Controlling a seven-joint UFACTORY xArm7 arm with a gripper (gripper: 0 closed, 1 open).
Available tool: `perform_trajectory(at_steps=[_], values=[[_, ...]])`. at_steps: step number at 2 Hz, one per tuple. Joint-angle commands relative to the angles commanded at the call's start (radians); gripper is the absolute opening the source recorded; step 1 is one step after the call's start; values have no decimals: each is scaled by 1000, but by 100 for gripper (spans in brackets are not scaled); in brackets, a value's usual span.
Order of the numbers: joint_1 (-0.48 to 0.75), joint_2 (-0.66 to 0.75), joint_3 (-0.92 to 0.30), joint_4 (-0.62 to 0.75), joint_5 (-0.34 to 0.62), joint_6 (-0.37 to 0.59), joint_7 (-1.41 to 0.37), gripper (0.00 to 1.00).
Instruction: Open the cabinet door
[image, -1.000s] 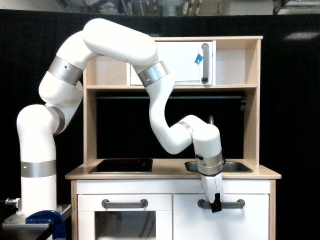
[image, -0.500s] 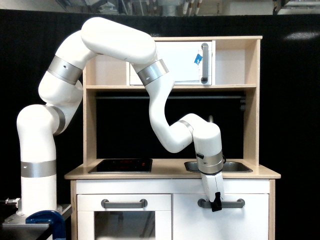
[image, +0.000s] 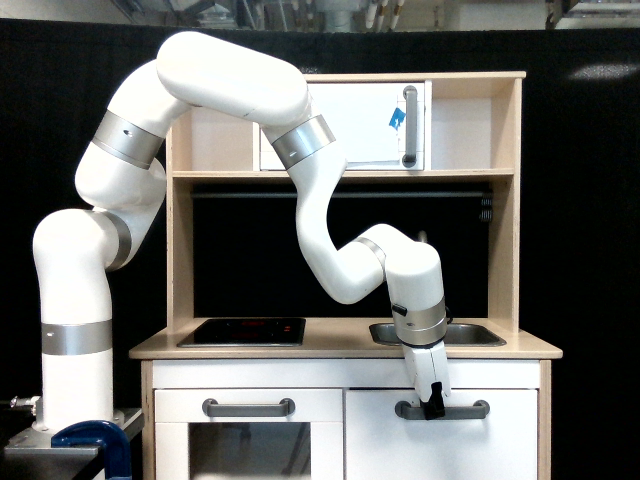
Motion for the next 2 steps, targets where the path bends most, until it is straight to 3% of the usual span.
perform_trajectory(at_steps=[2], values=[[-47,18,17,-3,-4,-3,-36,0]])
